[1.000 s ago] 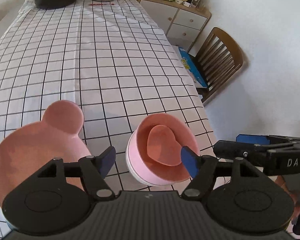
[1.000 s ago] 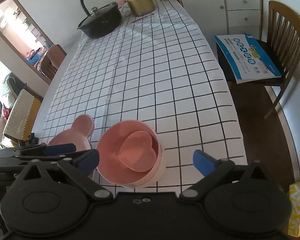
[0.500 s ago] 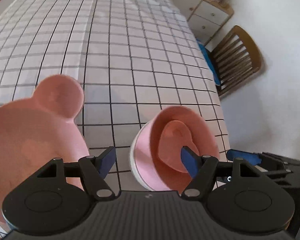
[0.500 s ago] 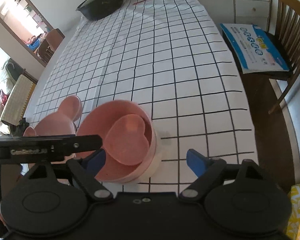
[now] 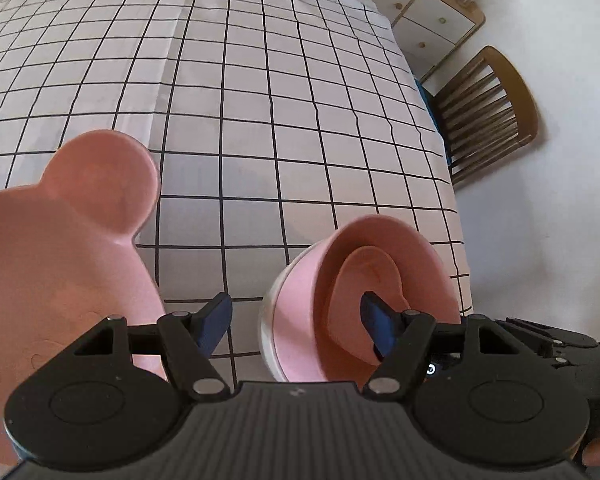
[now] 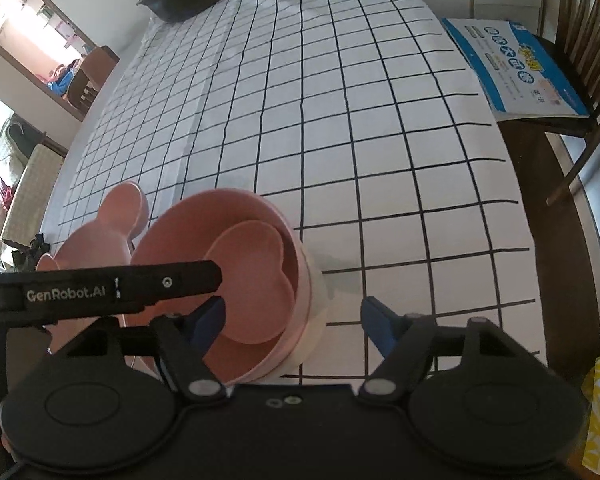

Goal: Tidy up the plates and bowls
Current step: 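Grasp the rim of the stacked bowls with both tools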

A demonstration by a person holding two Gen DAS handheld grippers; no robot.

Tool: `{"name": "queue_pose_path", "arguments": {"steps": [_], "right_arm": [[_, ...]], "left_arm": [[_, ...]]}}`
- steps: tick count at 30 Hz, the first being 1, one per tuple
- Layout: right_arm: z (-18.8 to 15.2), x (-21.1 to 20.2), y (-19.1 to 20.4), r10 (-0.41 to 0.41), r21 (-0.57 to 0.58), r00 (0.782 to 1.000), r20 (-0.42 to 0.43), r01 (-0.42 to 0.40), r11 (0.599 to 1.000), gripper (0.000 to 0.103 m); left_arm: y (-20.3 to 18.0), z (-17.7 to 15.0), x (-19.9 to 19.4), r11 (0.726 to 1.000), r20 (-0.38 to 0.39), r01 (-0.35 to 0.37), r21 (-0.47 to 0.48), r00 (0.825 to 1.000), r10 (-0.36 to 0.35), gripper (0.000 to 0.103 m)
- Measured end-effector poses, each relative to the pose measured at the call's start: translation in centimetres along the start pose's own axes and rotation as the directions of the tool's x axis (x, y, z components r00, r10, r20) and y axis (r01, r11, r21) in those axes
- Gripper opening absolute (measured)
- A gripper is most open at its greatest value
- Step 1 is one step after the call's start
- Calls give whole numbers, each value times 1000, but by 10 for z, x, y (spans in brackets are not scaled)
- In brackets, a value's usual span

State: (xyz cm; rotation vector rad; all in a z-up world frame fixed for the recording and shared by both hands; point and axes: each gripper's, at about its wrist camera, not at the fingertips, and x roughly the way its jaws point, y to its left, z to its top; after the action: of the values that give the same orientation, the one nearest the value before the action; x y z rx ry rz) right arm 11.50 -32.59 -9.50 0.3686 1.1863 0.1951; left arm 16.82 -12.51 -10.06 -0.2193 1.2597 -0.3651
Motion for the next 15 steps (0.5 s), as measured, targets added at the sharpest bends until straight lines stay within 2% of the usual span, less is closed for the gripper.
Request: {"name": "queue_pose_path", "arguments": {"steps": [15], "right_arm": [[0,15,2,-2,10,999,-48,3,1000,60]], "left_arm": [[5,-2,16,998,-58,18,-66,998,-22,51]]}}
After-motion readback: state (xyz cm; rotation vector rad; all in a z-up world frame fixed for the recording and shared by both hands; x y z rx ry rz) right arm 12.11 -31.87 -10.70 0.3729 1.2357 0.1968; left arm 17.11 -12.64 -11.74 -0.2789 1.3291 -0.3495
